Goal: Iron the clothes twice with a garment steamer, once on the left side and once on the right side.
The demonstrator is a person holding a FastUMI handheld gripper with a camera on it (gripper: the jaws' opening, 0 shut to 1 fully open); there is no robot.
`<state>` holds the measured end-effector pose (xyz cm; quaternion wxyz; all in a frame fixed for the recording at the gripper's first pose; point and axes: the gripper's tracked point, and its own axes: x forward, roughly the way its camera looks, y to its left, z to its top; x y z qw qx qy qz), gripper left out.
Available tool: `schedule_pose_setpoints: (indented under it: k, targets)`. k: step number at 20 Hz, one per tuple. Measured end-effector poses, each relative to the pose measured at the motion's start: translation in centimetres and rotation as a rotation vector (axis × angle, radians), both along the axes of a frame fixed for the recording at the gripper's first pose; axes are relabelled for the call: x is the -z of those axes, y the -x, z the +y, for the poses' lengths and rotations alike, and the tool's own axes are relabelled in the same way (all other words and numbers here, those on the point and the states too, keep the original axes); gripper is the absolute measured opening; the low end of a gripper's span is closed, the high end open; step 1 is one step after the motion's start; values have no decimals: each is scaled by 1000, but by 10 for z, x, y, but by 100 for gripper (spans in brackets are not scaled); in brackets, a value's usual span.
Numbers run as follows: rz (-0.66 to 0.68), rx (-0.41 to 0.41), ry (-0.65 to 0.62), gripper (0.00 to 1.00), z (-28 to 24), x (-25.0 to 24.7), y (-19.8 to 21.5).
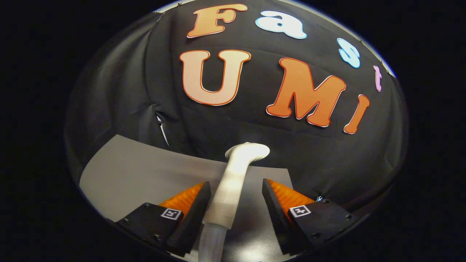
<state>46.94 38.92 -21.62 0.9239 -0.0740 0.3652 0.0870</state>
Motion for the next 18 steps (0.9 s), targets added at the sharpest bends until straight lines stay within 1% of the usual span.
schedule_pose_setpoints:
  k: [2,3,5,6,7,8,10,12,14,18]
  targets:
    - [-6,-28,12,75,5,4,2]
    - [-6,-41,18,71,6,7,1]
    - [4,-36,31,57,2,16,2]
    - [7,-23,57,59,-7,21,3]
    - [2,-12,59,56,-12,18,4]
    - [-6,3,64,50,-18,18,2]
    - [-13,14,28,39,-19,16,3]
    - [-43,30,-3,36,-23,9,4]
    - [-73,30,-36,36,-23,0,10]
    - [-186,22,-66,36,-20,-37,19]
